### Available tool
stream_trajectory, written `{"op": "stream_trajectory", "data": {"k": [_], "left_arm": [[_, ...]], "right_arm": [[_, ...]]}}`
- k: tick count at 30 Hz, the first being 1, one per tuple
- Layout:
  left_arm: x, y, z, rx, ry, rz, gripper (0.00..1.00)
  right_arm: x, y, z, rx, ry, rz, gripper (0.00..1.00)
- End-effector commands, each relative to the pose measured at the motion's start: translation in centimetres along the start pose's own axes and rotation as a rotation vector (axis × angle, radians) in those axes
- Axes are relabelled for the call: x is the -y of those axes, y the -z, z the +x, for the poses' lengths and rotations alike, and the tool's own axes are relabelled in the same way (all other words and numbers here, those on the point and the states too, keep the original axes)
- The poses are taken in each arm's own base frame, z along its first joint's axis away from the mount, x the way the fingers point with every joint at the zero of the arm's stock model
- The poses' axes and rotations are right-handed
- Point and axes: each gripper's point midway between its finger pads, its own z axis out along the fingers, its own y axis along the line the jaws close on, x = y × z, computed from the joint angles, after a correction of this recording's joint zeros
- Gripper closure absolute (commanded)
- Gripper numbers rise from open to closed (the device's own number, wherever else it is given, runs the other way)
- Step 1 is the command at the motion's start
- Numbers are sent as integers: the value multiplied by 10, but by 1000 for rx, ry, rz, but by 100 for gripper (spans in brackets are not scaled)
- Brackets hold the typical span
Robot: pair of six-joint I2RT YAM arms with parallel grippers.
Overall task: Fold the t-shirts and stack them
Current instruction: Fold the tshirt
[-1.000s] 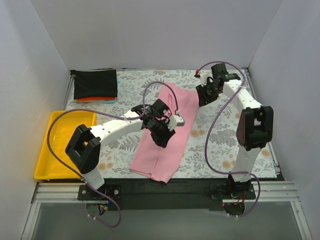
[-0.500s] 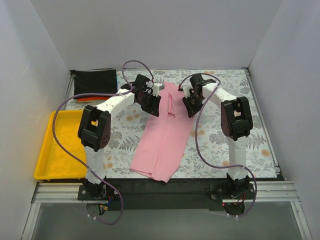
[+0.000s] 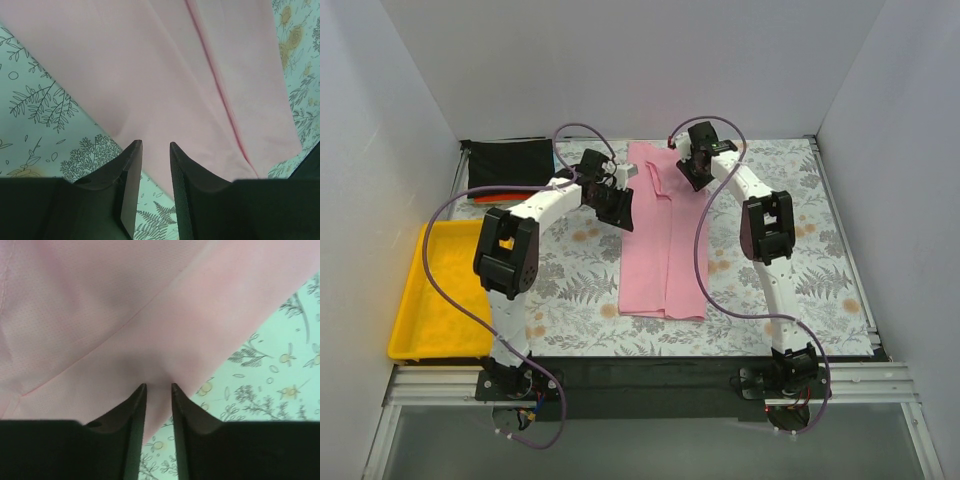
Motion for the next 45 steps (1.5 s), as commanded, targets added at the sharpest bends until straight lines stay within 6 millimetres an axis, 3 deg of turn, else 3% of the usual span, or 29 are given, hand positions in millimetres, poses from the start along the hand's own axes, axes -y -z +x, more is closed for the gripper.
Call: {"op": "stream_trajectory", "data": {"k": [1, 3, 4, 6, 7, 8, 9, 10, 12, 13, 14, 15, 16, 17, 18, 19, 20, 21, 22, 24, 25, 28, 29, 31, 36, 40, 45], "left_arm": [[9, 8, -8, 36, -1, 51, 71], [22, 16, -14, 77, -28, 104, 69], [31, 27, -14, 105, -43, 118, 68], [46, 41, -23, 165, -88, 162, 64], [58, 58, -29, 209, -132, 175, 60], [61, 64, -25, 218, -149, 182, 57], [70, 72, -25, 237, -180, 212, 54], [82, 92, -29, 284, -253, 222, 50], [91, 105, -18, 308, -320, 239, 24], [103, 124, -18, 351, -379, 247, 22], [107, 133, -11, 375, -438, 239, 21], [104, 129, -6, 366, -448, 237, 20], [110, 139, -4, 391, -472, 236, 20], [112, 142, -1, 398, -499, 236, 20], [111, 142, 10, 382, -514, 235, 19], [111, 141, 18, 367, -547, 240, 19], [114, 139, 28, 343, -580, 271, 19], [111, 133, 42, 303, -621, 275, 24], [106, 124, 53, 270, -603, 269, 27], [104, 108, 69, 213, -631, 265, 39], [102, 99, 81, 180, -643, 266, 42], [104, 72, 98, 119, -803, 198, 55], [113, 60, 113, 82, -857, 207, 57], [109, 48, 119, 57, -948, 147, 61], [111, 27, 144, -34, -1024, 144, 63], [106, 16, 163, -103, -1093, 120, 59], [105, 10, 169, -126, -1113, 113, 62]], "right_arm": [[24, 6, -23, 72, 72, 83, 62], [27, 34, -45, 152, 100, 74, 55], [27, 69, -67, 229, 115, 67, 48], [19, 107, -86, 315, 131, 28, 40], [10, 127, -95, 365, 146, -20, 34], [2, 161, -98, 409, 165, -33, 32], [-9, 178, -99, 432, 200, -52, 31], [-17, 219, -108, 507, 228, -62, 30], [-35, 235, -96, 514, 238, -97, 28], [-44, 265, -96, 563, 255, -109, 27], [-56, 263, -83, 546, 259, -142, 25], [-63, 270, -76, 548, 262, -159, 25], [-67, 292, -72, 577, 267, -149, 7], [-73, 297, -62, 568, 266, -163, 2], [-85, 287, -41, 522, 273, -207, 2], [-97, 301, -31, 540, 289, -255, 2], [-107, 297, -13, 495, 284, -293, 2], [-117, 293, 1, 463, 267, -322, 3], [-130, 281, 29, 398, 247, -371, 8], [-143, 268, 56, 343, 227, -418, 15], [-155, 254, 81, 282, 205, -470, 25], [-179, 239, 108, 202, 147, -575, 46], [-187, 232, 121, 158, 122, -601, 50], [-203, 224, 131, 113, 137, -630, 59], [-223, 204, 158, -2, 106, -632, 62], [-217, 183, 176, -93, 76, -567, 63], [-214, 173, 185, -144, 58, -543, 63]]}}
